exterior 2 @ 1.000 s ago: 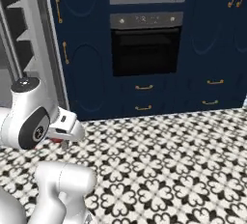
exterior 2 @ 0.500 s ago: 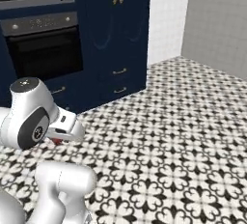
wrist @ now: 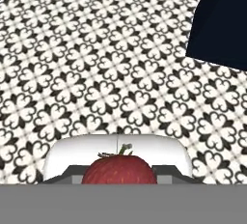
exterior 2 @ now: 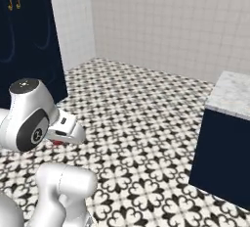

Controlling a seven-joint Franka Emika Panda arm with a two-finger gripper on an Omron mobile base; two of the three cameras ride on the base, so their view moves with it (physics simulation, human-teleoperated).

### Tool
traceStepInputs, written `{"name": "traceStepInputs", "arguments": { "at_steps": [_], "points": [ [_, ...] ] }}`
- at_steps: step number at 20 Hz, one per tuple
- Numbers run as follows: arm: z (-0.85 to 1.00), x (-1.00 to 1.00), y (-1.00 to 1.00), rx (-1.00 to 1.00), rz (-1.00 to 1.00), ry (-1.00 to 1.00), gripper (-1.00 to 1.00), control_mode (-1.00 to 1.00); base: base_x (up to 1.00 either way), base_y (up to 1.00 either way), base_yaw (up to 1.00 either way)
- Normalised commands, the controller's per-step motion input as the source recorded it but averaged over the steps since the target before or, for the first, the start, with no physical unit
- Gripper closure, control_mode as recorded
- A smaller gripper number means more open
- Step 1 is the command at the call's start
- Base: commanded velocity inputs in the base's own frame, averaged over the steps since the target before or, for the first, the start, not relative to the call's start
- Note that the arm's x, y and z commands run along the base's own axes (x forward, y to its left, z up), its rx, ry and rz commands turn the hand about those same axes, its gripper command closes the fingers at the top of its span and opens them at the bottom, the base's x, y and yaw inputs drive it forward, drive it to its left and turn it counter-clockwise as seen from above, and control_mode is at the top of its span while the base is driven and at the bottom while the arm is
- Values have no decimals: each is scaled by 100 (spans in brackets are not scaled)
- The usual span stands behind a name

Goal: Take the strawberry from the fridge and place it on top of the pancake, located on the dining counter.

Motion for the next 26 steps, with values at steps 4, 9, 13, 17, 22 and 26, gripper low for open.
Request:
{"name": "traceStepInputs", "arguments": {
  "at_steps": [4, 9, 13, 17, 22, 26],
  "points": [
    [0, 0, 0, 0, 0, 0, 100, 100, 100, 0, -45],
    [0, 0, 0, 0, 0, 0, 100, 100, 100, 6, -36],
    [0, 0, 0, 0, 0, 0, 100, 100, 100, 81, -55],
    [0, 0, 0, 0, 0, 0, 100, 100, 100, 97, -54],
    [0, 0, 0, 0, 0, 0, 100, 100, 100, 100, -51],
    [0, 0, 0, 0, 0, 0, 100, 100, 100, 99, -54]
  ]
}}
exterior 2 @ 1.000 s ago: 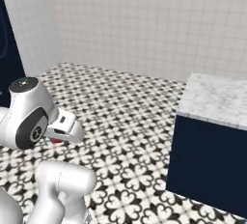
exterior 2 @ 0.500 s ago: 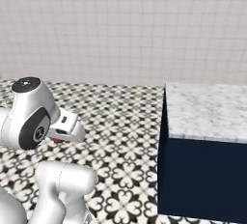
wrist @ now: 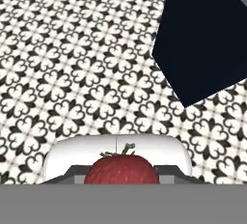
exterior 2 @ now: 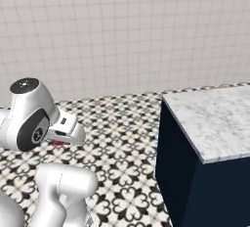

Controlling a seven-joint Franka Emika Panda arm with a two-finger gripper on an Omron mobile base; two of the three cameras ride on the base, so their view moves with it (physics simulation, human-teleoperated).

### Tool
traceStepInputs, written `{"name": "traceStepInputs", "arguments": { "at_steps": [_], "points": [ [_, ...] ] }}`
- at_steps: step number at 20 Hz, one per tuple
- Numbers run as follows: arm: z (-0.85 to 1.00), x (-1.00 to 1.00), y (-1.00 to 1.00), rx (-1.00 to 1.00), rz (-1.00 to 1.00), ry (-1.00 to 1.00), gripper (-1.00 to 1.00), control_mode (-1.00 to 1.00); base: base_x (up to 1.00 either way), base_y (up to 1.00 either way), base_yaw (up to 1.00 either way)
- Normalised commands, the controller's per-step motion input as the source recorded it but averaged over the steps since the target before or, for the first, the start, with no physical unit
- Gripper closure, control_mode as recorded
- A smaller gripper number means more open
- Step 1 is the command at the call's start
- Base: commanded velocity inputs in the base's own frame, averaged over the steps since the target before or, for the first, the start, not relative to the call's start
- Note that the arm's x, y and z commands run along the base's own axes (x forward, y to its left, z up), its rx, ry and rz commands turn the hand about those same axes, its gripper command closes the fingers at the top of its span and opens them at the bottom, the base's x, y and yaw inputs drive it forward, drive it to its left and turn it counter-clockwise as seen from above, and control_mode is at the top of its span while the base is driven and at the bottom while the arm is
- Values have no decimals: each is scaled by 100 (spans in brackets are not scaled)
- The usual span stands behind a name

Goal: Take the strawberry from the fridge and place it on top of the pancake, located on the dining counter.

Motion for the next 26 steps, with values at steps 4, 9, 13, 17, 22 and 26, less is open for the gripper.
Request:
{"name": "traceStepInputs", "arguments": {
  "at_steps": [4, 9, 13, 17, 22, 26],
  "points": [
    [0, 0, 0, 0, 0, 0, 100, 100, 100, 89, -55],
    [0, 0, 0, 0, 0, 0, 100, 100, 100, 80, -57],
    [0, 0, 0, 0, 0, 0, 100, 100, 100, 79, -59],
    [0, 0, 0, 0, 0, 0, 100, 100, 98, 93, -58],
    [0, 0, 0, 0, 0, 0, 100, 100, 74, 100, -52],
    [0, 0, 0, 0, 0, 0, 100, 100, 52, 100, -48]
  ]
}}
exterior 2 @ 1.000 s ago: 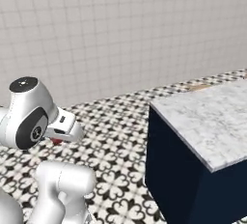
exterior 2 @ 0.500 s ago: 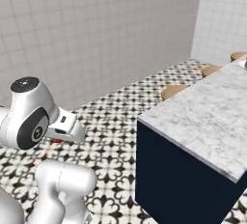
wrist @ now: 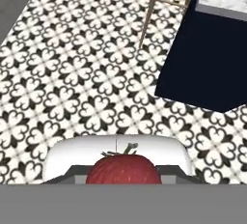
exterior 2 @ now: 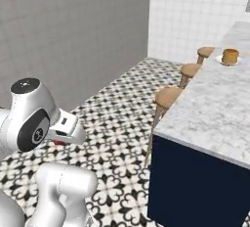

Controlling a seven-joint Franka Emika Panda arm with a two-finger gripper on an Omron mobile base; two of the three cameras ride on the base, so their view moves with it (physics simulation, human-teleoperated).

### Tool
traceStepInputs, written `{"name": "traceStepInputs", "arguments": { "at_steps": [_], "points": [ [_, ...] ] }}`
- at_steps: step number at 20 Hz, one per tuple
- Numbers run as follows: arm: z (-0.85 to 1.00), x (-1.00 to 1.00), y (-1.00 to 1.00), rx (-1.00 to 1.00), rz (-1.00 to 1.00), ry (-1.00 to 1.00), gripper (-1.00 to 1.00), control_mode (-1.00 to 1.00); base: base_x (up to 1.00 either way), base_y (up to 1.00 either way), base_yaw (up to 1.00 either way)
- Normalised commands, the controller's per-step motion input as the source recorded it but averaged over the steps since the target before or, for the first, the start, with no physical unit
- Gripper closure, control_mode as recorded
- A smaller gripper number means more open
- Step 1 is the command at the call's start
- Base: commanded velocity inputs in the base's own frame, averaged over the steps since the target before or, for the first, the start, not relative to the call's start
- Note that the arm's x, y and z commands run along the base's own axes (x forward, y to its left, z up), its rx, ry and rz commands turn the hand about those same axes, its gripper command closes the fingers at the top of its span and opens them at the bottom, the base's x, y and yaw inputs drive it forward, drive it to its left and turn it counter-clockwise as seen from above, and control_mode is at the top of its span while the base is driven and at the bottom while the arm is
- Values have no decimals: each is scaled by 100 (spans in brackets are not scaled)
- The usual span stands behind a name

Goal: Take the strawberry from the fridge and place it on top of the pancake, located on the dining counter.

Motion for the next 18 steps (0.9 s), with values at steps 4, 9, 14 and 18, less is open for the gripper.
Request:
{"name": "traceStepInputs", "arguments": {
  "at_steps": [4, 9, 14, 18],
  "points": [
    [0, 0, 0, 0, 0, 0, 100, 100, 54, 100, -49],
    [0, 0, 0, 0, 0, 0, 100, 100, 60, 81, -62],
    [0, 0, 0, 0, 0, 0, 100, 100, 85, 87, -60],
    [0, 0, 0, 0, 0, 0, 100, 100, 84, 69, -67]
  ]
}}
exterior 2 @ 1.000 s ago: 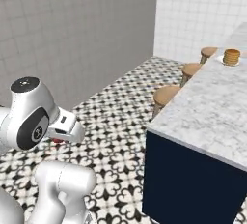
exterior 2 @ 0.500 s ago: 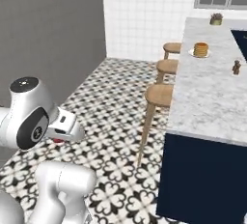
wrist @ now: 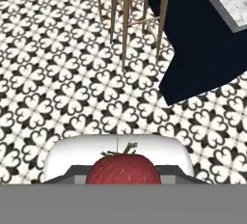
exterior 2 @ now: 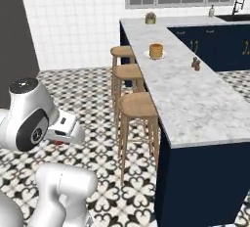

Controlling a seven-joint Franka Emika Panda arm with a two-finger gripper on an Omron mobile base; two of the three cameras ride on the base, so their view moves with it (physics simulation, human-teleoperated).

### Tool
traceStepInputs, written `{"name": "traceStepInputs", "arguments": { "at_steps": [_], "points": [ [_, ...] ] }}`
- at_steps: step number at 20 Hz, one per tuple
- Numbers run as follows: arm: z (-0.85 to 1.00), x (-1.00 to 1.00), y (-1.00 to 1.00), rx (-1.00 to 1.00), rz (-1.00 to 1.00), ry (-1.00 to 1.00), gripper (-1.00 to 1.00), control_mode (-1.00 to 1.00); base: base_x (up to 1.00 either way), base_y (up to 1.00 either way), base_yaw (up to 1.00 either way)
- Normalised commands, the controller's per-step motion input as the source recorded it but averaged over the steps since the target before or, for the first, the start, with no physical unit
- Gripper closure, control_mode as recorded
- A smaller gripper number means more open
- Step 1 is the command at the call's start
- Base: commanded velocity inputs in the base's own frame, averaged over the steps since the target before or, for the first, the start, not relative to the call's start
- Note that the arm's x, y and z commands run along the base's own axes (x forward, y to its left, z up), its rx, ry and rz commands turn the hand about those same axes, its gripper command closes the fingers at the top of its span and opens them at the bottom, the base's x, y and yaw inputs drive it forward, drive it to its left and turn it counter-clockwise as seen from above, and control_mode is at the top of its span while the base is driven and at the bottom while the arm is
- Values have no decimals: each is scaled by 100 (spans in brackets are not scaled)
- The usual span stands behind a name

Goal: Take the strawberry from the fridge and place it on top of the pancake, located on the dining counter.

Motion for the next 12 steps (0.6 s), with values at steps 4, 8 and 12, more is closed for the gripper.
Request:
{"name": "traceStepInputs", "arguments": {
  "at_steps": [4, 8, 12],
  "points": [
    [0, 0, 0, 0, 0, 0, 100, 100, 78, 74, -66],
    [0, 0, 0, 0, 0, 0, 100, 100, 55, 86, -63],
    [0, 0, 0, 0, 0, 0, 100, 100, 10, 89, -62]
  ]
}}
